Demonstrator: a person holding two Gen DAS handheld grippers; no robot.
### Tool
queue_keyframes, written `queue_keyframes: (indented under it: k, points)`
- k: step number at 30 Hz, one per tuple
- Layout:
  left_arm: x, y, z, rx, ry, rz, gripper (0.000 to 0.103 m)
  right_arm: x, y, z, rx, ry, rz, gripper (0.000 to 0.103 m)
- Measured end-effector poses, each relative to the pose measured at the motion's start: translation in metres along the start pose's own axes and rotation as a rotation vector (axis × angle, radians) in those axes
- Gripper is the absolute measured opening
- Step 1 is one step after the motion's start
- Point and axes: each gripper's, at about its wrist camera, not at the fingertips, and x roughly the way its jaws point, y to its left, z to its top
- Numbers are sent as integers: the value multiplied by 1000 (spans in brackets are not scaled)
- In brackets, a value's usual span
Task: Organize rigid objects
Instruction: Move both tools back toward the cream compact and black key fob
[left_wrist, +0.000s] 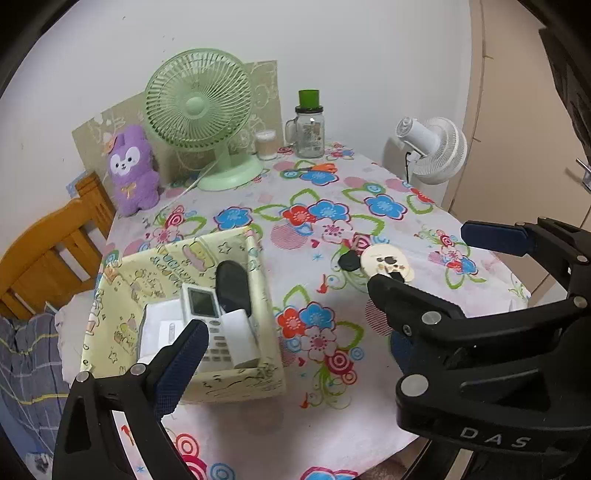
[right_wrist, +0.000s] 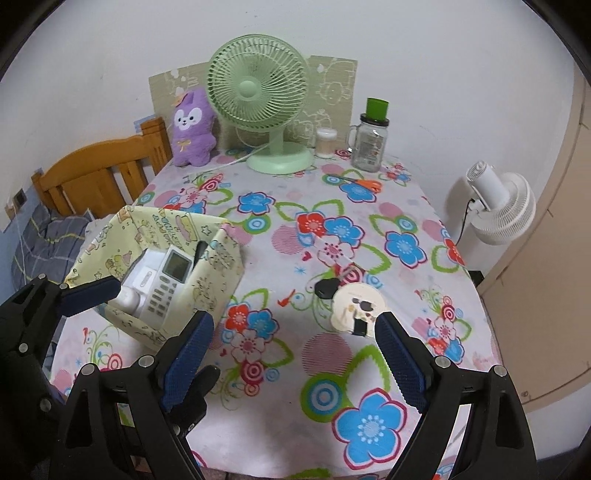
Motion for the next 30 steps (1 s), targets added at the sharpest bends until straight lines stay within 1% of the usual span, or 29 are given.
queue_keyframes:
  k: [2,6,12,16,19,23,30]
  points:
    - [0,-4,2,5,1,-2,100,-2,-6,-2,5,-6,2,91]
    - [2,-13,5,9,10,-9,100,-7,-16,-6,12,-24,-24,93]
    - [6,-24,8,2,19,-26,102,-10,-33,-10,35,-26,-31,93]
    - [10,-35,8,27,5,3,103,-9,-43,-14,37,-27,-44,93]
    - [16,-43,8,42,8,31,103,-5,-49,-17,36,-20,-53,93]
    - [28,-51,7,31,20,9,103,3,-60,-22,39,-16,-34,93]
    - [49,-63,6,26,18,7,103,19,-77,-27,33,-7,-22,93]
